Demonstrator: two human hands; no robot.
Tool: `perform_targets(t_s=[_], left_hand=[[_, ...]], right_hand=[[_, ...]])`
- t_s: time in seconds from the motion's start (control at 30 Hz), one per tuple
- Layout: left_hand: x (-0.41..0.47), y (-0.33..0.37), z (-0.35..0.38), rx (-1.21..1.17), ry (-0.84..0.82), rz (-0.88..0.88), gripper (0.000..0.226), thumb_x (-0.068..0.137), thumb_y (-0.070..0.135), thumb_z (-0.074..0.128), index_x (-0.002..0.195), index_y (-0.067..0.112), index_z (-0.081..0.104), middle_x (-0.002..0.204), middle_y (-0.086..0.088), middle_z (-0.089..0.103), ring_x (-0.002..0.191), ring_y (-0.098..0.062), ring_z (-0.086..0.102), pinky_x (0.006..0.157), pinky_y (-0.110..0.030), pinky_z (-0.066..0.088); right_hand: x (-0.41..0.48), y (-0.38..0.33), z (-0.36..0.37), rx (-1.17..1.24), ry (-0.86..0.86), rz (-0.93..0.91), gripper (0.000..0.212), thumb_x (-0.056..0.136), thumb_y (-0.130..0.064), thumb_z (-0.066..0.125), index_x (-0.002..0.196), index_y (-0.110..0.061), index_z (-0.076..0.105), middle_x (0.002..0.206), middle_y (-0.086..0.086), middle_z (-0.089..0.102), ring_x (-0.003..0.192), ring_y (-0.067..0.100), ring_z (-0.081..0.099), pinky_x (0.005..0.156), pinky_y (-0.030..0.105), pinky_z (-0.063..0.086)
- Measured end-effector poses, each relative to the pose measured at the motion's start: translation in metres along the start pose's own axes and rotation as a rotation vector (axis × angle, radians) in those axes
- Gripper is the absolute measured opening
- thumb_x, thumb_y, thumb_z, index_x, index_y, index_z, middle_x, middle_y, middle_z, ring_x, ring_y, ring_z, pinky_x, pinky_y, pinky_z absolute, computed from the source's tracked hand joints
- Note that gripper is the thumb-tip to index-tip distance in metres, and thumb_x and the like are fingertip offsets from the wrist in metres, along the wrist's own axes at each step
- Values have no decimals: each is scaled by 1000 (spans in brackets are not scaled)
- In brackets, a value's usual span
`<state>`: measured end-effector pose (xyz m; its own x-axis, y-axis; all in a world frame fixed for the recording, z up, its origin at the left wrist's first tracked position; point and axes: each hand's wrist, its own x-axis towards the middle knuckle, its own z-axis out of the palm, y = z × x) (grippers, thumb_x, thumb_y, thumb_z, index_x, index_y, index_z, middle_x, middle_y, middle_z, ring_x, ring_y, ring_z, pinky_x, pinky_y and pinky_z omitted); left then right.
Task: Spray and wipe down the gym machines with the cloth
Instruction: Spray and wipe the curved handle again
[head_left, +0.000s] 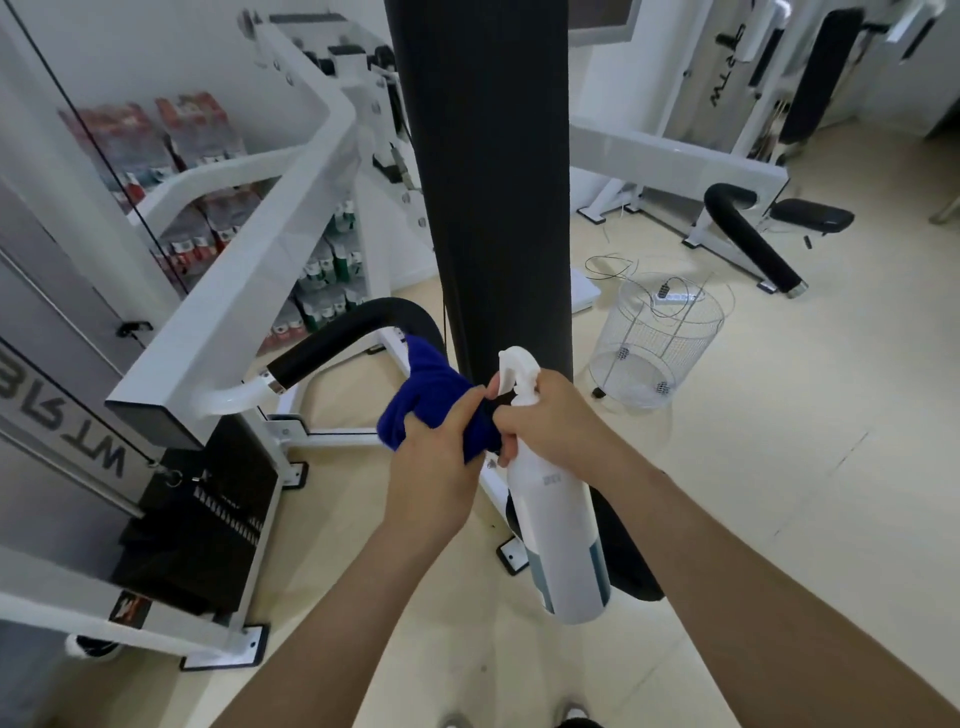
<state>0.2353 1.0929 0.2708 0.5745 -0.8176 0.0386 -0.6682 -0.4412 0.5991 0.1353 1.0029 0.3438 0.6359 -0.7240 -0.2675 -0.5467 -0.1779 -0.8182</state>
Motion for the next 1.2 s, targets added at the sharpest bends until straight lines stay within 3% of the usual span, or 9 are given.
perform_targets(t_s=[0.33,0.5,0.57,0.7,0.8,0.87,0.97,1.1,1.2], left_hand=[[67,36,-2,284,232,-147,77,90,3,55,152,21,13,140,-38,22,115,-44,47,91,-43,47],[30,37,19,569,352,102,90,77,-3,64,152,14,17,140,-33,34,127,-45,38,107,-50,39],[9,42,26,413,305,26,94,81,-5,59,155,22,8,151,-23,25,133,-38,35,111,-46,35],[-15,50,32,-217,475,-351,79,93,4,54,152,35,11,118,-1,54,76,-9,55,60,-15,45],[-20,43,30,-915,632,-666,31,97,15,51,124,31,50,97,-2,67,84,-26,66,60,-28,54],[-28,40,31,-1237,690,-850,16,97,22,52,112,21,58,96,-11,70,79,-32,70,62,-39,56],[-36,48,29,-1300,692,-940,15,97,29,54,106,18,58,79,-8,69,61,-26,68,60,-38,55],[-41,65,9,-1133,584,-745,18,101,31,46,111,19,53,64,0,71,48,-14,65,46,-28,50],[-17,64,-8,-759,530,-564,37,100,28,47,136,30,44,96,3,65,73,-15,65,72,-37,54]], right_hand=[[-5,45,-38,60,55,-40,24,83,-7,56,100,-25,58,60,2,67,70,22,72,83,39,59],[2,58,-46,75,-22,-68,26,84,-6,57,100,-26,58,63,2,65,67,18,69,73,27,56],[8,56,-49,47,-131,-91,26,84,-6,57,101,-26,59,65,1,66,60,7,66,65,17,51],[18,51,-48,-46,-342,-175,26,82,-6,58,98,-27,59,65,1,65,55,1,64,58,13,47],[23,48,-44,-82,-442,-225,22,84,-7,57,99,-23,61,63,-2,65,56,5,65,65,17,53],[24,48,-38,-116,-490,-244,16,83,-11,56,96,-17,62,62,-2,64,64,16,69,75,33,58],[24,50,-30,-190,-486,-267,6,75,-26,55,78,-23,60,66,2,68,74,27,70,82,47,59],[19,56,-25,-183,-435,-261,6,82,-27,56,77,-26,56,66,3,70,71,21,72,82,47,58],[17,56,-24,-106,-378,-225,12,82,-17,56,89,-26,58,60,2,68,64,20,72,81,43,58]])
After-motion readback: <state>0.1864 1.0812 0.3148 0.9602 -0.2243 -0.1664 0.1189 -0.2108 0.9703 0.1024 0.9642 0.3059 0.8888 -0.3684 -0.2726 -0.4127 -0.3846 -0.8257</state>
